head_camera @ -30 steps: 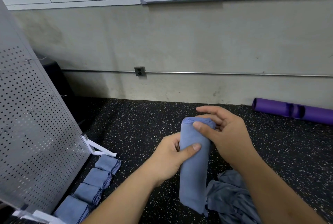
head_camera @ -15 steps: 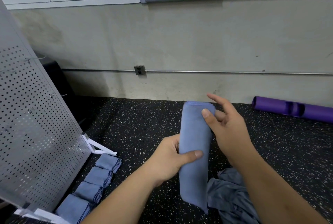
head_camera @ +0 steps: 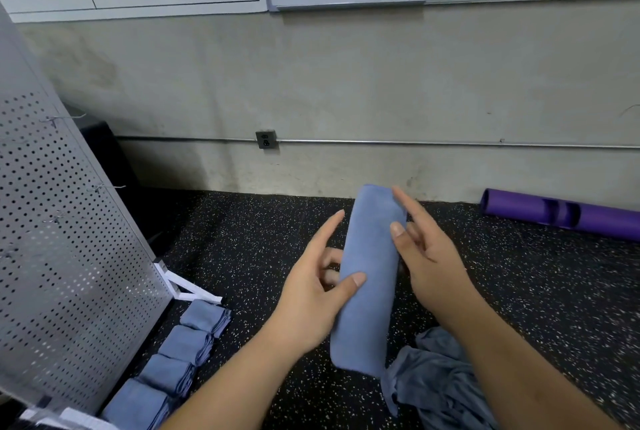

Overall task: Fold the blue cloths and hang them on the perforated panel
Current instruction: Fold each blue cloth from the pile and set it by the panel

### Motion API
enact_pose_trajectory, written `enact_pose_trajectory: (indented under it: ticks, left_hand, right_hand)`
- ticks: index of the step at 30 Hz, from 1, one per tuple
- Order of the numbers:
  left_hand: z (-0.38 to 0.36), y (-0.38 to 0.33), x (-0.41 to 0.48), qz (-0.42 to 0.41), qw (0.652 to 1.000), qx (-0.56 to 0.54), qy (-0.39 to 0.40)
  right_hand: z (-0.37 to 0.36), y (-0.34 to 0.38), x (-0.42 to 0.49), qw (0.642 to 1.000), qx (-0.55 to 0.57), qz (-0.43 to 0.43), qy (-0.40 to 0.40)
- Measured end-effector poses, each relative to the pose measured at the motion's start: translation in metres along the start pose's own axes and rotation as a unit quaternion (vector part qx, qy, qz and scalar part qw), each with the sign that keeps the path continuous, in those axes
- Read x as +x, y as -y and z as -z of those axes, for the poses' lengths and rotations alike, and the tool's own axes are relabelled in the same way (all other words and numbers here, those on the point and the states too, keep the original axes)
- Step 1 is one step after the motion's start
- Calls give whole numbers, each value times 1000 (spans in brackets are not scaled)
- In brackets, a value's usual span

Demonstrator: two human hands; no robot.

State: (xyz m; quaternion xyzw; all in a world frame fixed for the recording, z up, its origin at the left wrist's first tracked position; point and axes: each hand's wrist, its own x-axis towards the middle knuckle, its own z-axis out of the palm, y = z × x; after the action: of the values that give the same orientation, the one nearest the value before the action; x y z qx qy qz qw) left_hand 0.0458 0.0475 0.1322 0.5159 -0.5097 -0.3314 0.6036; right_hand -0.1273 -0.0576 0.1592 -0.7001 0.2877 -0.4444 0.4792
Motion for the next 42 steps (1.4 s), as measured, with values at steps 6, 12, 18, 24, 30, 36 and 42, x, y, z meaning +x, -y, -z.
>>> enact_pose_trajectory:
  ticks: [6, 12, 18, 24, 30, 36, 42]
  left_hand:
    - [3, -2, 4, -2, 998, -38, -51]
    - [11, 10, 3, 36, 997, 30, 67]
    - [20, 12, 10, 38, 999, -3, 24]
    - [25, 20, 12, 68, 995, 55, 52]
    - [23, 22, 13, 53, 990, 128, 27]
    - [25, 18, 10, 38, 962, 270, -5]
    - [26, 19, 10, 14, 966, 257, -14]
  right_hand:
    - [-4, -1, -7, 992, 12, -62, 111]
    - [0, -13, -4, 991, 62, -89, 81]
    - [3, -14, -4, 977, 57, -116, 167]
    - [0, -18, -8, 983, 12, -112, 147]
    - [-5, -26, -6, 986, -6, -108, 127]
    - [-11, -43, -7, 981, -147, -77, 101]
    - [-11, -39, -7, 974, -187, -71, 108]
